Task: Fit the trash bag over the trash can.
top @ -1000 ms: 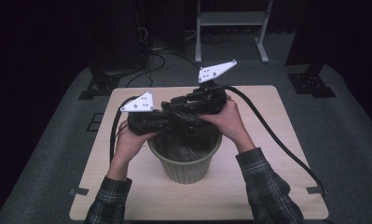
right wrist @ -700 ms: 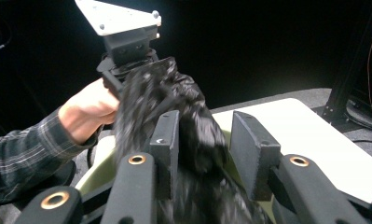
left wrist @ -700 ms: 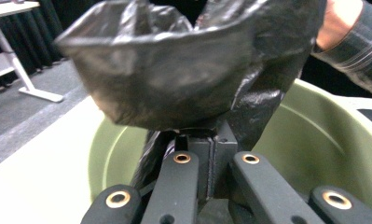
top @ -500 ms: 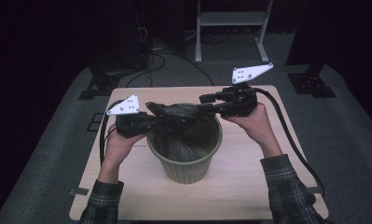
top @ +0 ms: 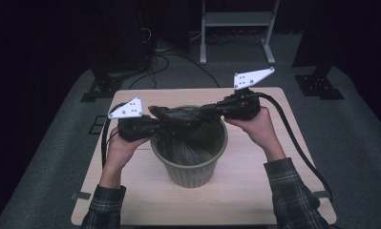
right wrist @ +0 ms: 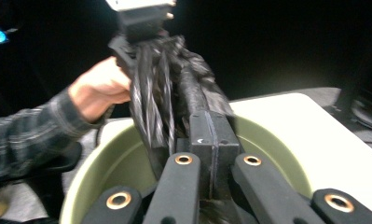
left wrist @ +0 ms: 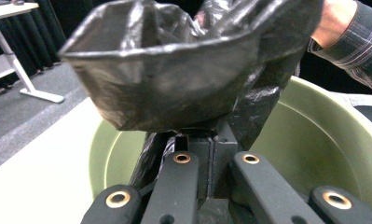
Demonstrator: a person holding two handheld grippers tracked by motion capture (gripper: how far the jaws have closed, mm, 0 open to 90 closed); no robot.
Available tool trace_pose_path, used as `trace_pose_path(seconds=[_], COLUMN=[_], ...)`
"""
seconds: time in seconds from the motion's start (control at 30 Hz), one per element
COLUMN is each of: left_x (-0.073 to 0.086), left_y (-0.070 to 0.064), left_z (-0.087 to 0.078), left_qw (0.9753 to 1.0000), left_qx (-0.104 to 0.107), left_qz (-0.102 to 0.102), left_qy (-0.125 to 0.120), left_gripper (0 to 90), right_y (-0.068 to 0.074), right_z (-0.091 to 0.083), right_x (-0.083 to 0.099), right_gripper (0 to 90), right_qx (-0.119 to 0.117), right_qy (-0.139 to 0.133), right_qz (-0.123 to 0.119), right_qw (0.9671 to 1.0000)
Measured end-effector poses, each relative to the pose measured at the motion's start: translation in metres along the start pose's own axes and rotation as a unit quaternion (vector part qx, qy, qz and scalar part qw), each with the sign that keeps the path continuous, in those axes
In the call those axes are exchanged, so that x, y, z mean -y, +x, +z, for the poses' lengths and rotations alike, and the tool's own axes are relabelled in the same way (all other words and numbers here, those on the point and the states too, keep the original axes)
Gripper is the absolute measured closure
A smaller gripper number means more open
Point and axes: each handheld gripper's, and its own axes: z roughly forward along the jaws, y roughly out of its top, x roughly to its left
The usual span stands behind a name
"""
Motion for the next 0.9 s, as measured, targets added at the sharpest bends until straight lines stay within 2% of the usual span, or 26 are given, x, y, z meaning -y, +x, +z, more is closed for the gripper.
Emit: trace_pose_path(seconds=[0.17,0.37,0.43,0.5,0.57,0.6,0.63,0.73,0.9], left_x=[0.007,0.014,0.016,0.018,0.019,0.018,0.018,0.015,0.012], left_y=[0.007,0.015,0.017,0.018,0.019,0.018,0.018,0.015,0.013], left_z=[-0.018,-0.037,-0.040,-0.041,-0.041,-0.040,-0.039,-0.031,-0.014], left_qw=[0.9998,0.9986,0.9983,0.9979,0.9978,0.9980,0.9980,0.9982,0.9981], left_qx=[-0.017,-0.041,-0.046,-0.049,-0.049,-0.047,-0.045,-0.044,-0.040], left_qz=[-0.012,-0.025,-0.030,-0.035,-0.036,-0.035,-0.036,-0.035,-0.045], left_qy=[-0.008,-0.020,-0.022,-0.025,-0.026,-0.025,-0.027,-0.022,-0.015], left_gripper=[89.5,89.6,89.6,89.6,89.6,89.5,89.6,89.5,89.5], right_y=[-0.009,-0.019,-0.023,-0.026,-0.031,-0.030,-0.028,-0.016,0.000], right_z=[-0.015,-0.040,-0.047,-0.052,-0.059,-0.061,-0.063,-0.062,-0.055], right_x=[0.008,0.023,0.029,0.034,0.038,0.038,0.036,0.026,0.012], right_gripper=[90.0,90.0,90.0,90.0,89.9,82.4,77.8,71.6,67.9], right_qx=[0.031,0.068,0.086,0.125,0.140,0.147,0.145,0.126,0.097], right_qy=[-0.008,-0.014,-0.011,0.002,-0.005,-0.012,-0.018,-0.033,-0.042], right_qz=[0.013,0.034,0.042,0.048,0.063,0.067,0.067,0.051,0.032], right_qw=[0.9994,0.9970,0.9954,0.9910,0.9881,0.9868,0.9871,0.9902,0.9939])
